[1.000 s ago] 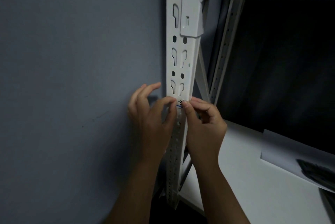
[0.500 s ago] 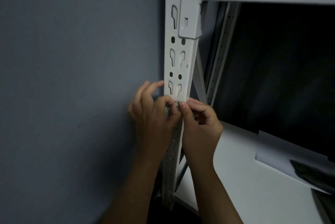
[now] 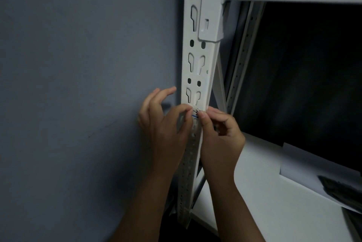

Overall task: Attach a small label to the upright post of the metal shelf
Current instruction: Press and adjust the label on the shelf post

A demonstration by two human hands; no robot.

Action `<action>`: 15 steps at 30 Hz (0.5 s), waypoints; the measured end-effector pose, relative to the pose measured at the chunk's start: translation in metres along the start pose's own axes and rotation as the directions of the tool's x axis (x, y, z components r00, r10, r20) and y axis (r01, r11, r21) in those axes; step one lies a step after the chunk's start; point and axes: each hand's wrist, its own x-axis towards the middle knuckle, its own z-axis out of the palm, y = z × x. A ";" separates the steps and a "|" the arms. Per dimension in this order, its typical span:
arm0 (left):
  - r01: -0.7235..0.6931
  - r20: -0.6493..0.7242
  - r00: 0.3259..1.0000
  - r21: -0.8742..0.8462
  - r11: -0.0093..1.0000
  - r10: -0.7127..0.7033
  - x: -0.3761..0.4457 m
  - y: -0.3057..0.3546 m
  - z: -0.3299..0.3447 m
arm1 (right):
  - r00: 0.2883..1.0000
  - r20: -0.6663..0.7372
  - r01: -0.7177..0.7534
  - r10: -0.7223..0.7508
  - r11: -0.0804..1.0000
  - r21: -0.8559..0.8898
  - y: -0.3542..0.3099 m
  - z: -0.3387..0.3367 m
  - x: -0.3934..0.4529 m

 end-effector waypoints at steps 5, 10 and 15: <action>-0.044 -0.032 0.999 0.014 0.999 0.044 0.002 -0.001 0.002 | 1.000 0.005 0.028 -0.028 0.999 -0.022 0.003 0.001 0.001; -0.058 -0.053 0.997 0.025 0.998 0.059 0.001 0.001 0.006 | 1.000 -0.011 0.028 -0.028 0.999 -0.026 0.004 0.001 0.001; -0.039 -0.026 0.999 0.087 0.995 0.041 0.002 0.005 0.010 | 0.998 -0.041 0.045 -0.047 0.998 -0.040 0.005 0.005 -0.002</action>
